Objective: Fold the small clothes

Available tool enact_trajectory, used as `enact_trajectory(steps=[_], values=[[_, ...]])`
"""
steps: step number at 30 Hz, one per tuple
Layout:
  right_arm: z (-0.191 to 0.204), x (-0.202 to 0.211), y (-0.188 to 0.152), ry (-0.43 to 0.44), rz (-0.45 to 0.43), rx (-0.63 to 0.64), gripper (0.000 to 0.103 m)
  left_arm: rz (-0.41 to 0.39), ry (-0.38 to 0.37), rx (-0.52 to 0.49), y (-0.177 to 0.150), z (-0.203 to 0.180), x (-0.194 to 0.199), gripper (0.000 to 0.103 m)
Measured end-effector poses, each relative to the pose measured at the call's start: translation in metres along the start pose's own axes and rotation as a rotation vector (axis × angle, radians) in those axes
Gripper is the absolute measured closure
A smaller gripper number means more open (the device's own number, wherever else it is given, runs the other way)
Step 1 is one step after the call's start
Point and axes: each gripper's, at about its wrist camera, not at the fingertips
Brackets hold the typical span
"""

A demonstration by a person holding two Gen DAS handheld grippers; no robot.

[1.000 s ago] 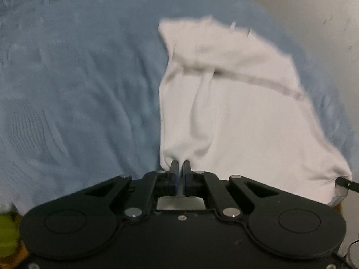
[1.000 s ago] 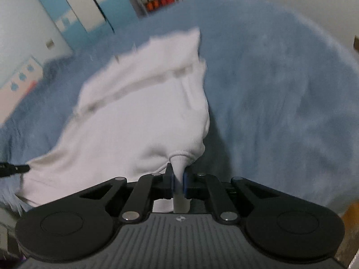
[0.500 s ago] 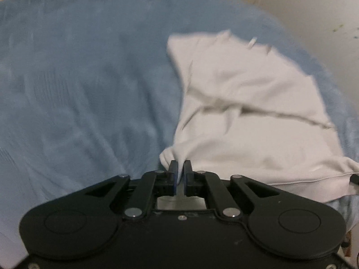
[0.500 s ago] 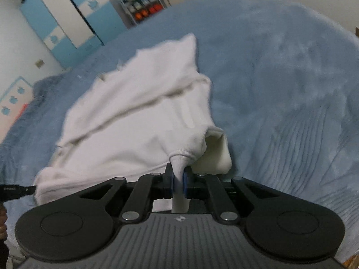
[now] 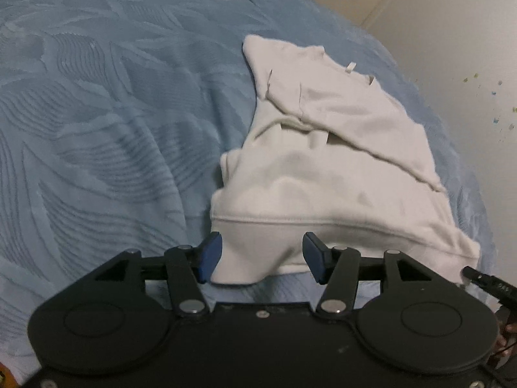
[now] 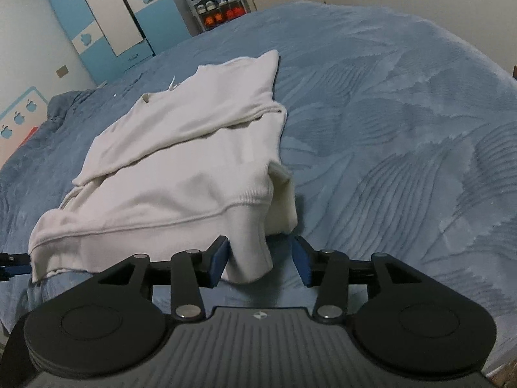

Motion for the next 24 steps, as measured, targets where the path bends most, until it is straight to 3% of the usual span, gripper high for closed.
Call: enact_trajectory(steps=[3,6,8,9,10,11,12,15,20,24], values=[[0.005,-0.007,-0.004,0.017,0.024,0.026,0.049,0.047,0.047,-0.061,-0.007,-0.002,-0.022,0.047],[0.010,-0.018,-0.007,-0.008,0.030,0.072,0.049,0.072,0.155,-0.244,-0.019,-0.020,-0.038,0.046],[0.011,-0.025,-0.007,-0.018,0.030,0.071,0.070,0.058,0.204,-0.336,-0.025,-0.031,-0.043,0.048],[0.009,-0.026,-0.007,0.005,0.034,0.055,0.096,0.058,0.205,-0.349,-0.026,-0.034,-0.045,0.052],[0.008,-0.025,-0.006,0.042,0.042,0.035,0.096,0.052,0.204,-0.353,-0.026,-0.035,-0.045,0.056],[0.009,-0.022,-0.006,0.039,0.029,0.029,0.096,0.046,0.200,-0.349,-0.026,-0.035,-0.044,0.076],[0.011,-0.016,-0.006,0.033,0.012,0.038,0.096,0.041,0.190,-0.339,-0.024,-0.035,-0.041,0.084],[0.016,0.009,-0.004,0.059,-0.023,0.043,0.096,0.000,0.164,-0.303,-0.017,-0.038,-0.021,0.094],[0.023,0.059,0.005,0.119,-0.040,0.014,0.096,-0.129,0.168,-0.351,-0.011,-0.069,0.040,0.095],[0.019,0.084,0.021,0.167,-0.084,-0.073,0.096,-0.185,0.138,-0.366,0.001,-0.093,0.082,0.095]])
Point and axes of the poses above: each gripper's, at about its wrist camera, not at the fingertips, and x roughly against the way its jaws point, z to its left, y to its top, and after that the axes turned 5 degrees about -y, right-handed
